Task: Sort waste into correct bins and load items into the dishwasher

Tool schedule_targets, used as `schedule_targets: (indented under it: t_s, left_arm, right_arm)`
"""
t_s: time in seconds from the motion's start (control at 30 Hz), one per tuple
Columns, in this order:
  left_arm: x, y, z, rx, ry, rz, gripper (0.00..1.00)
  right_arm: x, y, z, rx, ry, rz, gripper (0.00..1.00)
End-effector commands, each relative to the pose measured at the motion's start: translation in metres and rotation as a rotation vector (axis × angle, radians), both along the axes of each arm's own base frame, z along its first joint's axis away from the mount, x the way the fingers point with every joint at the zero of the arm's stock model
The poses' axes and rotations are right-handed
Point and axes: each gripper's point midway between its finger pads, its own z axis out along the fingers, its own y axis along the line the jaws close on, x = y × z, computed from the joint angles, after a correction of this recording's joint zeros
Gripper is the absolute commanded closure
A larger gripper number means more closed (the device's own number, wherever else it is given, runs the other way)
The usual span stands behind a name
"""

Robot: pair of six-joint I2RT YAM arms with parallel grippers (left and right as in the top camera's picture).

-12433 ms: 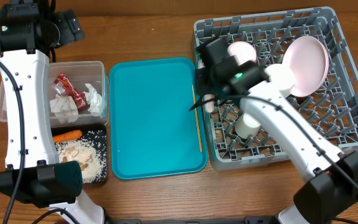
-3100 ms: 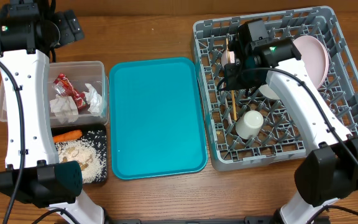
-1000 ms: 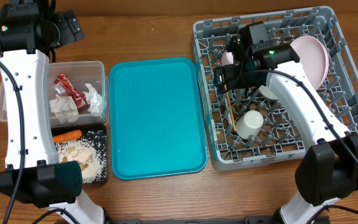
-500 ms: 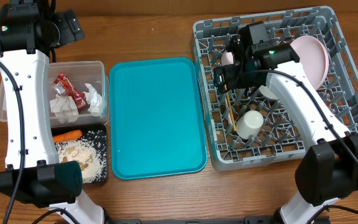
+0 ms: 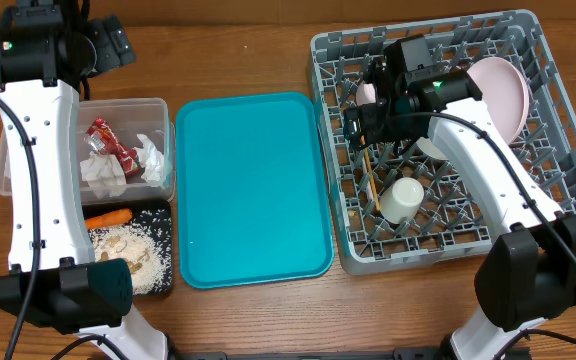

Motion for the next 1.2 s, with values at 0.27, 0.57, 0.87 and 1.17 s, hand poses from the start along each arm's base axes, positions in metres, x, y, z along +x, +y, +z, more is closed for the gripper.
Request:
schedule_targets:
  t_s: [0.27, 0.57, 0.87, 1.17]
  left_arm:
    - [-0.001, -0.002, 0.016, -0.007, -0.043, 0.002, 0.00]
    - [-0.001, -0.002, 0.016, -0.007, -0.043, 0.001, 0.00]
    - [-0.001, -0.002, 0.016, -0.007, -0.043, 0.001, 0.00]
    - [-0.001, -0.002, 0.016, -0.007, -0.043, 0.001, 0.00]
  right_arm:
    - [-0.007, 0.000, 0.082, 0.059, -0.195, 0.003, 0.00]
    - [-0.048, -0.018, 0.240, 0.150, -0.671, -0.019, 0.00]
    - [-0.116, -0.058, 0.304, 0.129, -0.920, -0.109, 0.00]
    - [-0.173, -0.087, 0.262, 0.146, -1.102, -0.177, 0.00]
